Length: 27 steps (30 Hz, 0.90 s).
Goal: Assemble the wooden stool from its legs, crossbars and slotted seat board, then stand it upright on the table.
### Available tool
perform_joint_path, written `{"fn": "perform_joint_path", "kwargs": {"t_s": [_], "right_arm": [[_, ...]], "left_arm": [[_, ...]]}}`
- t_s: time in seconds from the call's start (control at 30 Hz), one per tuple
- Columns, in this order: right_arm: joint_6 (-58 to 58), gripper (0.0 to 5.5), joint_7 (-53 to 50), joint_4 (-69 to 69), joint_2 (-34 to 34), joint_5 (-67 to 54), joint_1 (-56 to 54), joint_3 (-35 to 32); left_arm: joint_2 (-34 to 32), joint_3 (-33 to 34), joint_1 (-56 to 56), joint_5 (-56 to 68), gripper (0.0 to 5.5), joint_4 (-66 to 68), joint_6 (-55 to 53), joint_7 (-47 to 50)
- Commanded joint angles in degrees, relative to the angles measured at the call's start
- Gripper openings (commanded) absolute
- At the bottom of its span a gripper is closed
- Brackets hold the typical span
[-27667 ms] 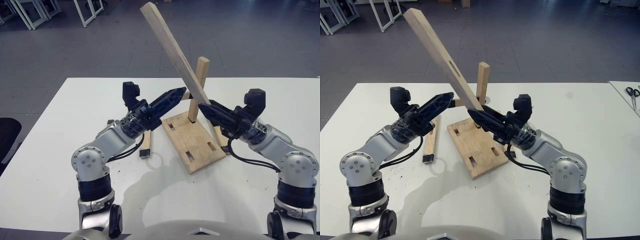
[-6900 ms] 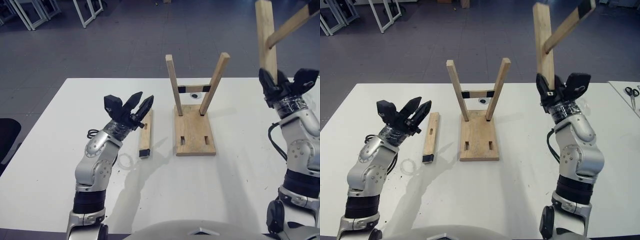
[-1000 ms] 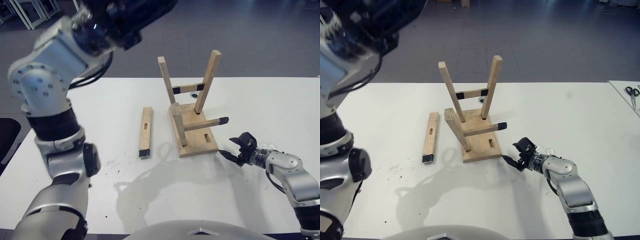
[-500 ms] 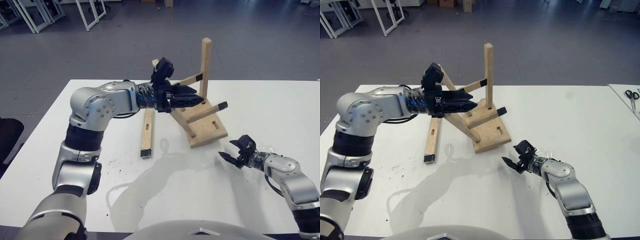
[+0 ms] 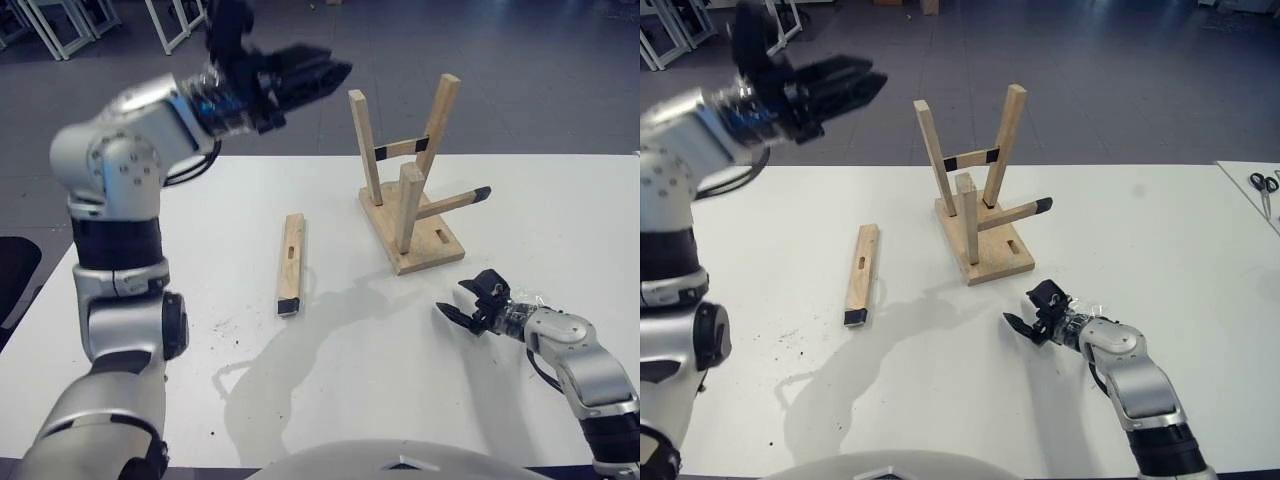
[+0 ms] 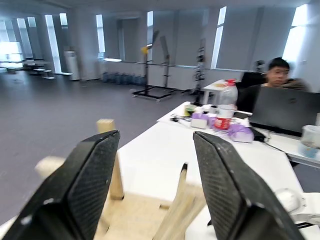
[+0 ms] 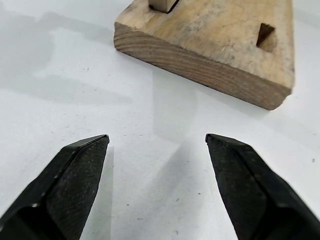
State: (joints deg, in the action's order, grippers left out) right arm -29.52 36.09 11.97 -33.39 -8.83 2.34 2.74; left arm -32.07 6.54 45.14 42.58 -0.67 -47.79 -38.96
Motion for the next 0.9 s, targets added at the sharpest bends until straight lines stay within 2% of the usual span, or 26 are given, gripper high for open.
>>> {"fn": "perform_joint_path", "kwargs": {"t_s": [0.03,0.17,0.27,0.33,0.47,0.63,0.9], "right_arm": [[1.6,3.58,-5.1,-1.1,4.5,-1.9,-4.1,-4.8],[2.9,3.58,-10.6,-4.3,8.1,-1.3,-7.3,-7.2],[3.7,3.58,-13.6,-8.2,9.0,-0.6,-9.4,-8.9],[4.9,3.58,-16.4,-12.9,9.2,0.4,-12.3,-10.1],[8.4,3.58,-19.7,-23.7,9.7,2.7,-18.0,-10.1],[15.5,3.58,-21.5,-39.1,11.7,5.7,-24.8,-8.3],[25.6,3.58,-21.8,-59.0,13.9,8.7,-32.7,-6.0]], "left_arm": [[2.9,1.4,-19.6,-8.4,2.71,-10.6,4.1,12.2],[10.4,0.2,-36.5,-16.4,2.71,-19.1,6.6,26.0],[13.1,-2.9,-43.0,-19.0,2.71,-22.4,7.2,28.6],[14.3,-4.5,-45.6,-20.7,3.02,-24.1,5.7,30.8],[15.9,-6.8,-48.2,-23.1,3.48,-26.9,0.4,34.5],[16.6,-8.5,-50.6,-25.7,3.48,-26.0,-3.8,36.3],[20.5,-8.6,-48.9,-26.4,3.48,-21.3,-4.7,36.1]]}}
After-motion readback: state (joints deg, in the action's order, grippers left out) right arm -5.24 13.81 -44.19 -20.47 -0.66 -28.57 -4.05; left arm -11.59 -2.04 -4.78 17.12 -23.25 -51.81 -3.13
